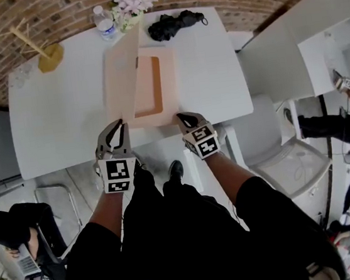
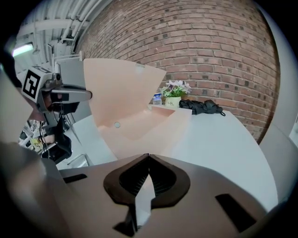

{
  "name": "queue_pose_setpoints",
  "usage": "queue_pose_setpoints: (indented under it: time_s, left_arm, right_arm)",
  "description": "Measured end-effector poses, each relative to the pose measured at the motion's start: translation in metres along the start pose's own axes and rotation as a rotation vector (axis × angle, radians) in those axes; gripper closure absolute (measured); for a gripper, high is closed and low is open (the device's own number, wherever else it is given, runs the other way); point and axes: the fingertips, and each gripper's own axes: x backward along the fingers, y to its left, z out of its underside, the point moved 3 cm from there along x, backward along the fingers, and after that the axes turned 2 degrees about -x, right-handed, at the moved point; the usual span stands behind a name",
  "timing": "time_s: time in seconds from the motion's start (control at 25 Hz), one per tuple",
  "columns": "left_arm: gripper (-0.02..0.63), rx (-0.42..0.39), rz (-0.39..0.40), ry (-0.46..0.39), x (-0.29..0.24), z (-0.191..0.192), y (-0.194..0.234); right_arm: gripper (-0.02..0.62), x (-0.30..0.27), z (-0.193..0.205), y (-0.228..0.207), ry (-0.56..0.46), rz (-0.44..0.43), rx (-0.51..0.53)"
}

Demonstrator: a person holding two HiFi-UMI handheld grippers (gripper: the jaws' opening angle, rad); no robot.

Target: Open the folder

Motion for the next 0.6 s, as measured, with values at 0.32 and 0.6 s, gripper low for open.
queue_pose_setpoints:
  time_s: [0.32,0.6]
  left_arm:
    - [0.586,0.442,-0.053,-0.113,0.02,0.008,0.052]
    - [0.592,0.629,-0.149,-0.15,0.033,0.028,0.094]
  right_arm:
    - [0.566,-0.004,-0.002,0.005,0.058,0.031,0.124]
    - [0.566,-0.004,-0.002,0.007,0.089,0.042,0.174]
